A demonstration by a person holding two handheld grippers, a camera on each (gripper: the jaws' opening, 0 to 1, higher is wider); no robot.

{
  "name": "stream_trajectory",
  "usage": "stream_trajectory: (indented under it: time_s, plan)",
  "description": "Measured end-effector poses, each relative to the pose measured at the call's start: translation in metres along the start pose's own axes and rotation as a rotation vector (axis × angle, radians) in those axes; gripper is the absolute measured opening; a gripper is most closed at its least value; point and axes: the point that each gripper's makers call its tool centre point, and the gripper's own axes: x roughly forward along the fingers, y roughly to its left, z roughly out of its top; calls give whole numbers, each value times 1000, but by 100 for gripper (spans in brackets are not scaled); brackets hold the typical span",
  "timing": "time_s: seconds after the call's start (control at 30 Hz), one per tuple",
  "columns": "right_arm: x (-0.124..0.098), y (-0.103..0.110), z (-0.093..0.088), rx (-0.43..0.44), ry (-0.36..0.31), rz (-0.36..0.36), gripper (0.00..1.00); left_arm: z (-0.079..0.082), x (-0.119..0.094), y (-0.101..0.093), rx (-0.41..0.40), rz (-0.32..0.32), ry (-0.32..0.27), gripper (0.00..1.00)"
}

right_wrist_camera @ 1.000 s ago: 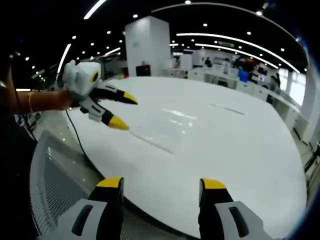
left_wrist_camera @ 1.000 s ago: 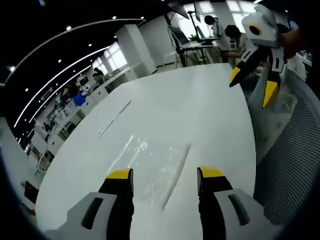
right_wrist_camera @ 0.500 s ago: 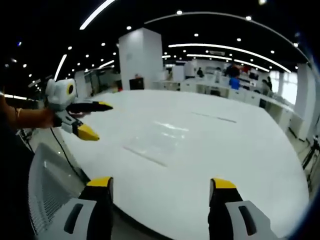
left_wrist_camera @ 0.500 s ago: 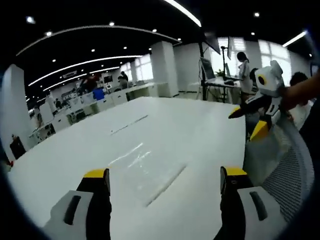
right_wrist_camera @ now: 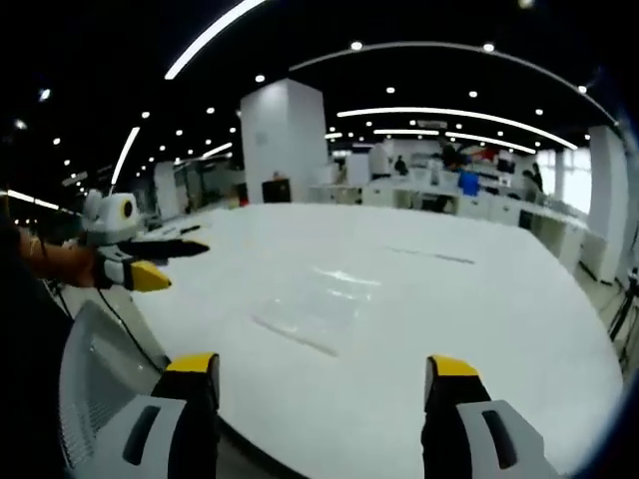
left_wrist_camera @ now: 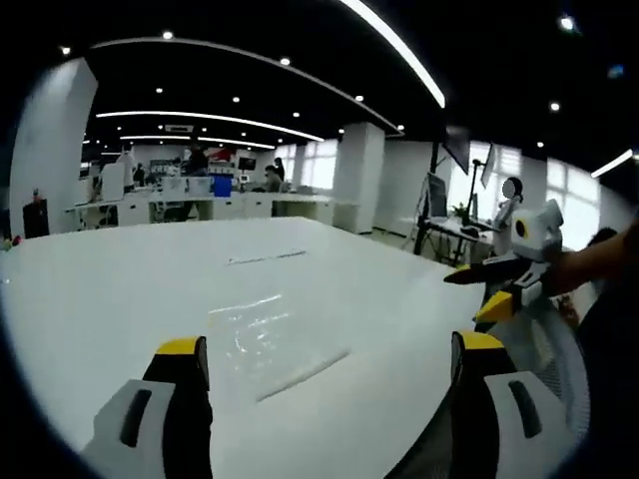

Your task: Open the resealable bag by pulling the two sides of the seal apart until the entire bag opening is separated and visibly accessible.

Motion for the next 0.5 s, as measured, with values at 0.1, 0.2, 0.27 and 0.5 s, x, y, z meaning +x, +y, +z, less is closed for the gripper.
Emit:
stream_trajectory:
  time_s: [0.1, 0.2, 0.27, 0.5]
  plan:
    - [0, -1, 5, -2, -23, -8, 84, 4, -3, 1, -12, 23, -29, 100]
    - [0, -2, 9, -4, -46, -16, 84, 18, -8, -1, -28, 50, -122, 100]
    - [0, -2, 11, -1, -59, -18, 84, 16, -10, -2, -4, 61, -117, 100]
    - [3, 1, 5, -14, -27, -6, 84, -5, -10, 0, -18, 89, -34, 99]
